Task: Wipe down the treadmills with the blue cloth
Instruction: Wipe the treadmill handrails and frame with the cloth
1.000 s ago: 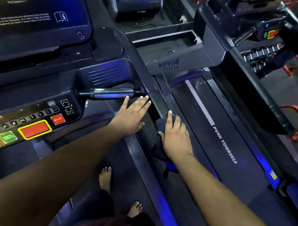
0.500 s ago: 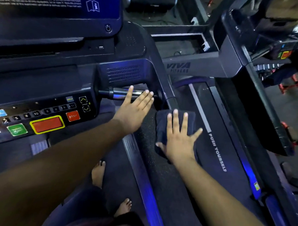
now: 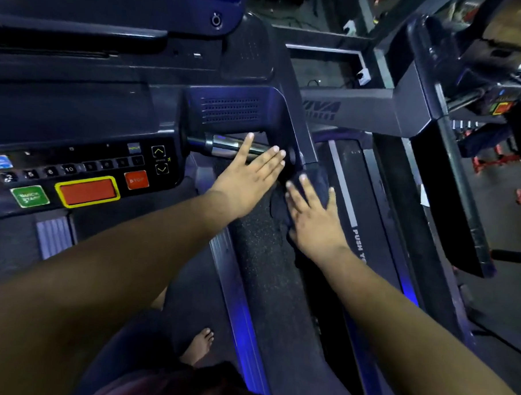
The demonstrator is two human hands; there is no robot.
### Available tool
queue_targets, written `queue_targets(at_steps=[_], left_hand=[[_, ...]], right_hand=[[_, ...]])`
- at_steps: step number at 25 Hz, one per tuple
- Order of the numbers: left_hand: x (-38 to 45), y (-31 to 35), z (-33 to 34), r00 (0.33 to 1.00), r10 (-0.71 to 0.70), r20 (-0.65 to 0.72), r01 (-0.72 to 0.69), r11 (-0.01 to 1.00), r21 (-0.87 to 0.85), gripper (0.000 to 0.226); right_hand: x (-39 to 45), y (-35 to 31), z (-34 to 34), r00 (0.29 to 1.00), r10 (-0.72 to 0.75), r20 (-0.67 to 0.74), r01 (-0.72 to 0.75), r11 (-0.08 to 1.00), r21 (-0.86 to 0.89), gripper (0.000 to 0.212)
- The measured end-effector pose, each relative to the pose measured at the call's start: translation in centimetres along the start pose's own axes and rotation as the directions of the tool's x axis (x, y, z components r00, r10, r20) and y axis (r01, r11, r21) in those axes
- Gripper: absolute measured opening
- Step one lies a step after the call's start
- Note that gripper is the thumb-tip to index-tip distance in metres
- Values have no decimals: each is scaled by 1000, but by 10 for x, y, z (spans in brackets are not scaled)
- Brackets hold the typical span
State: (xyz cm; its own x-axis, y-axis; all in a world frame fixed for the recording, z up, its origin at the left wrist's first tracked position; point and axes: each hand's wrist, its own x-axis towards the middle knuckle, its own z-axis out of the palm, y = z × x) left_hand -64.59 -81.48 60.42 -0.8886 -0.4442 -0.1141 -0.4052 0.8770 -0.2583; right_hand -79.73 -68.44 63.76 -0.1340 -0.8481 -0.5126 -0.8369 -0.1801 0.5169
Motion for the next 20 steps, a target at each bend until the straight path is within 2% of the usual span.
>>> queue_targets(at_steps=[2, 4, 8, 10, 14, 16, 18, 20], left_hand=[[-6, -1, 5, 1000, -2, -3, 2, 1000, -9, 74], [-9, 0, 6, 1000, -14, -3, 14, 1000, -3, 76], [-5, 3, 7, 1000, -30, 1, 30, 1000, -3, 76], [-6, 9, 9, 998, -59, -6, 58, 998, -37, 80], [-13, 34, 0, 999, -30, -13, 28, 992, -121, 86], [-15, 47, -8, 999, -35, -2, 34, 982, -184, 86], [-17, 58, -15, 998, -53, 29, 58, 971, -232, 86], [-19, 66, -17, 995, -89, 54, 101, 952, -290, 84]], right_hand=[[-38, -2, 17, 987, -153, 47, 157, 983, -95, 66], [-33, 7, 16, 977, -209, 41, 213, 972, -103, 62], [25, 7, -14, 995, -84, -49, 78, 991, -108, 63], [12, 2, -5, 996, -69, -47, 65, 994, -84, 61], [-91, -4, 43, 959, -272, 82, 278, 958, -67, 63], [-95, 5, 46, 939, -337, 64, 340, 939, -49, 64], [-71, 6, 38, 956, -292, -25, 287, 950, -119, 64], [-59, -4, 31, 982, -180, -60, 166, 968, -189, 61]])
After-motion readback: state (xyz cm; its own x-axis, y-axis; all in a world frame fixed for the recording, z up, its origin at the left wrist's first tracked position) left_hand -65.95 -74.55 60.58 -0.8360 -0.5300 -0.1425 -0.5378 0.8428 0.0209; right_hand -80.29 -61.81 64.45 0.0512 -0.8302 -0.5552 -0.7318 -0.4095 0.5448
